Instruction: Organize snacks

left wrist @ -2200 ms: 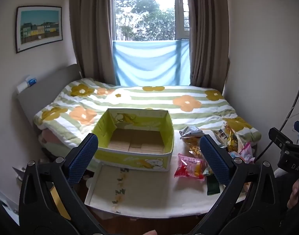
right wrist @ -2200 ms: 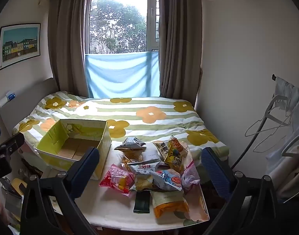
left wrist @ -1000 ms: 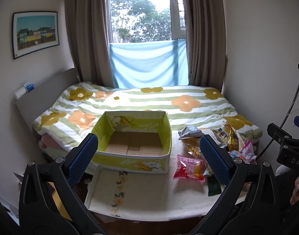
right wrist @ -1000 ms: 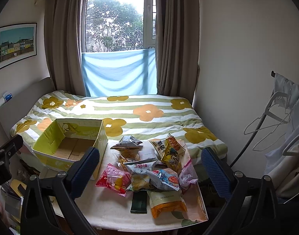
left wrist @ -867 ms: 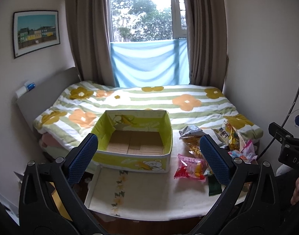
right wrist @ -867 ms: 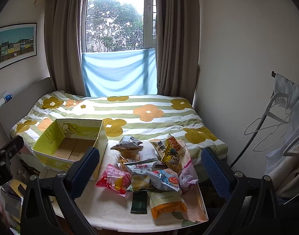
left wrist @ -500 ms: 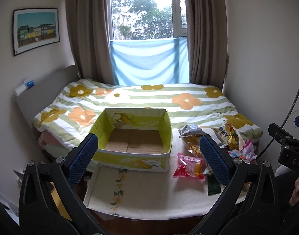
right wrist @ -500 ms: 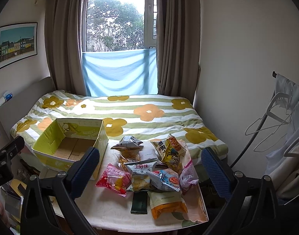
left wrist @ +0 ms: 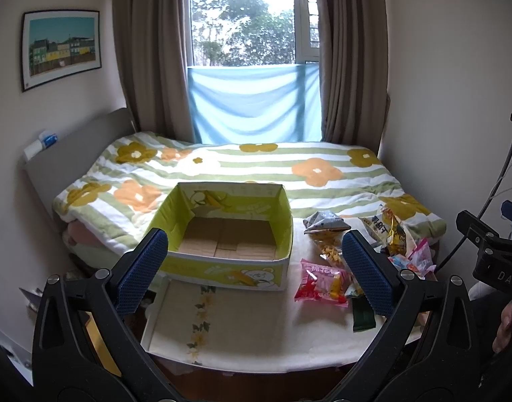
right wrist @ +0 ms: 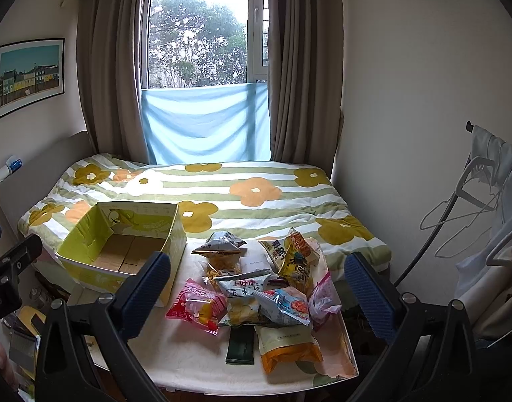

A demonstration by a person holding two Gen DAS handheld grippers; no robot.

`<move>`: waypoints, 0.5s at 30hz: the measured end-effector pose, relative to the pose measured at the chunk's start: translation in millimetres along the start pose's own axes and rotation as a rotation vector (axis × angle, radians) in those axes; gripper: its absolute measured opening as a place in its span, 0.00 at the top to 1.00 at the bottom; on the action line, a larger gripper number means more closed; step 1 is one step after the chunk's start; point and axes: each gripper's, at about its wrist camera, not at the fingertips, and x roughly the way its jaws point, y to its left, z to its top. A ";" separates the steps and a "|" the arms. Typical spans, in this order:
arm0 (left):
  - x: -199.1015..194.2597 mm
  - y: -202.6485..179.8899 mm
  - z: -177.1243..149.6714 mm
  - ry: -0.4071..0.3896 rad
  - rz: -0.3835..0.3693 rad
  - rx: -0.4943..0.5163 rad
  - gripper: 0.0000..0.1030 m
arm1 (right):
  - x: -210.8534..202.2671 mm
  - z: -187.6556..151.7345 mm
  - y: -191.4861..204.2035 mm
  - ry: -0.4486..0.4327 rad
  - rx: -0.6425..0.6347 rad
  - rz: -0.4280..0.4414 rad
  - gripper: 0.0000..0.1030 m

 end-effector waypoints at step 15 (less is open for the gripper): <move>-4.9 1.5 -3.1 -0.002 -0.006 -0.004 0.00 | -0.9 -3.3 10.2 -0.003 -0.004 0.002 0.00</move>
